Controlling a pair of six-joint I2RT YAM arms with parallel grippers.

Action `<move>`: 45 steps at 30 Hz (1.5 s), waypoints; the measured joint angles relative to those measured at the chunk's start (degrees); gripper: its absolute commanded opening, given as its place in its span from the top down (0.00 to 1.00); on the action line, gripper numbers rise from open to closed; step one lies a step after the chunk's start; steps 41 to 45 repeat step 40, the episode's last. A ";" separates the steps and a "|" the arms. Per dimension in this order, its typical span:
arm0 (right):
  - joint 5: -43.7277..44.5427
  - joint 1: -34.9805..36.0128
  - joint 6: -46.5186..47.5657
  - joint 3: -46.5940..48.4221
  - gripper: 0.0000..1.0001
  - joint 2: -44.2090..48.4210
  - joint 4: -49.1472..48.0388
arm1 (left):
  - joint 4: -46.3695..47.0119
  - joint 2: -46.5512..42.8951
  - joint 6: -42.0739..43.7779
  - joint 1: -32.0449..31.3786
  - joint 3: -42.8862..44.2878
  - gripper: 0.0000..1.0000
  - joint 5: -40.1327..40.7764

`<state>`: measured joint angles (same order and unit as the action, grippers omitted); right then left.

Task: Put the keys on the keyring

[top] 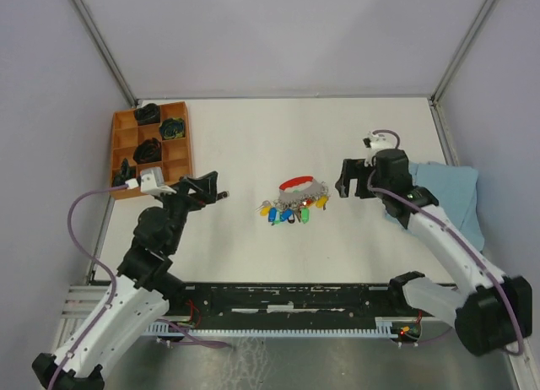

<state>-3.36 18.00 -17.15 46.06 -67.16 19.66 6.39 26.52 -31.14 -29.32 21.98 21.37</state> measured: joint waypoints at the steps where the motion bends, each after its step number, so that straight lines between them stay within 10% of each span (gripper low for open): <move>1: 0.55 0.00 -0.48 -0.94 0.00 4.04 0.26 | -4.11 -1.25 -0.74 0.00 2.49 0.01 0.04; 10: 7.30 -0.02 -3.45 -7.45 0.00 38.71 2.60 | -25.24 -11.80 -1.16 0.00 17.27 0.01 -0.28; 20: 10.64 -0.02 -4.04 -13.00 0.00 56.70 7.54 | -34.42 -24.48 4.26 0.00 19.69 0.01 3.52; 45: 11.65 -0.02 -3.32 -14.40 0.00 54.49 8.22 | -37.62 -23.93 6.64 0.00 18.18 0.01 3.98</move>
